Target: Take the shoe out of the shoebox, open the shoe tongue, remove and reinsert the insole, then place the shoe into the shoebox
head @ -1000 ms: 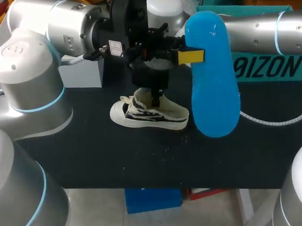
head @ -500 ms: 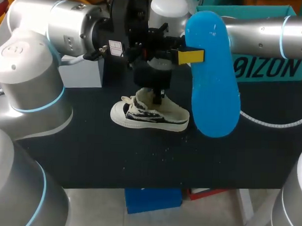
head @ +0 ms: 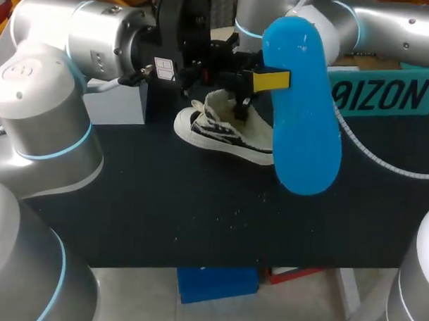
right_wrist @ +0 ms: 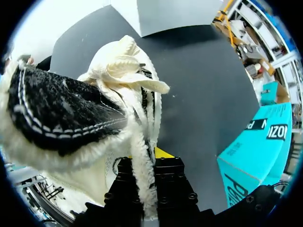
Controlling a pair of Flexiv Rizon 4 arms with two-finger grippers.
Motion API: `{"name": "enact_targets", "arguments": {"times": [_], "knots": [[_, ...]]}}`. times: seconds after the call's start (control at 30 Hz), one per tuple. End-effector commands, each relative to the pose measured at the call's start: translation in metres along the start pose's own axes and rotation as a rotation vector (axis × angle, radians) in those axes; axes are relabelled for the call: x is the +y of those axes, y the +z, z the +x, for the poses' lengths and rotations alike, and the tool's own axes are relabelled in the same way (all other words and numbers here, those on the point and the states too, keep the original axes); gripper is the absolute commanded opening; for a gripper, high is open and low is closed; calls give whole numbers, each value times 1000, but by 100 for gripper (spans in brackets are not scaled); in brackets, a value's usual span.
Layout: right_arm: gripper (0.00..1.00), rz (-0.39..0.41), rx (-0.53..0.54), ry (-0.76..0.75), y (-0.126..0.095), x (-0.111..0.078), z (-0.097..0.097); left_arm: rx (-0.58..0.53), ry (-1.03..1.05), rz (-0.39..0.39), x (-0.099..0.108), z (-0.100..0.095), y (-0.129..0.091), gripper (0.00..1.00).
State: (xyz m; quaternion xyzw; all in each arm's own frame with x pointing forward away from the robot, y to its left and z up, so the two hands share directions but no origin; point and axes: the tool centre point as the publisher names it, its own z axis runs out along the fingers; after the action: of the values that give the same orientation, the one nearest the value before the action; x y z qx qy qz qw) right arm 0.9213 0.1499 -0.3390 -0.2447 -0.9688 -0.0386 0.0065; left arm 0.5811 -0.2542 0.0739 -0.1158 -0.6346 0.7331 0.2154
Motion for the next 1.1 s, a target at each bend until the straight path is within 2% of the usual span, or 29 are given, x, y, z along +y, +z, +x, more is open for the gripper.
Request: {"name": "enact_targets", "arguments": {"times": [0.03, 0.17, 0.33, 0.6, 0.8, 1.1], "knots": [[0, -61, -181, 784, -34, -30, 8, -3, 2, 2, 1, 0, 1, 0], [0, -65, -243, 964, -28, -35, 7, -3, 2, 2, 1, 0, 1, 0], [0, -75, -273, 1087, -27, -36, 5, -3, 2, 2, 1, 0, 1, 0], [0, -44, -366, 1121, -31, -40, 1, -3, 2, 2, 1, 0, 1, 0], [0, -29, -386, 1132, -29, -43, -1, -3, 2, 2, 1, 0, 1, 0], [0, -6, -385, 1124, 2, -34, 6, -3, 2, 2, 1, 0, 1, 0]]}}
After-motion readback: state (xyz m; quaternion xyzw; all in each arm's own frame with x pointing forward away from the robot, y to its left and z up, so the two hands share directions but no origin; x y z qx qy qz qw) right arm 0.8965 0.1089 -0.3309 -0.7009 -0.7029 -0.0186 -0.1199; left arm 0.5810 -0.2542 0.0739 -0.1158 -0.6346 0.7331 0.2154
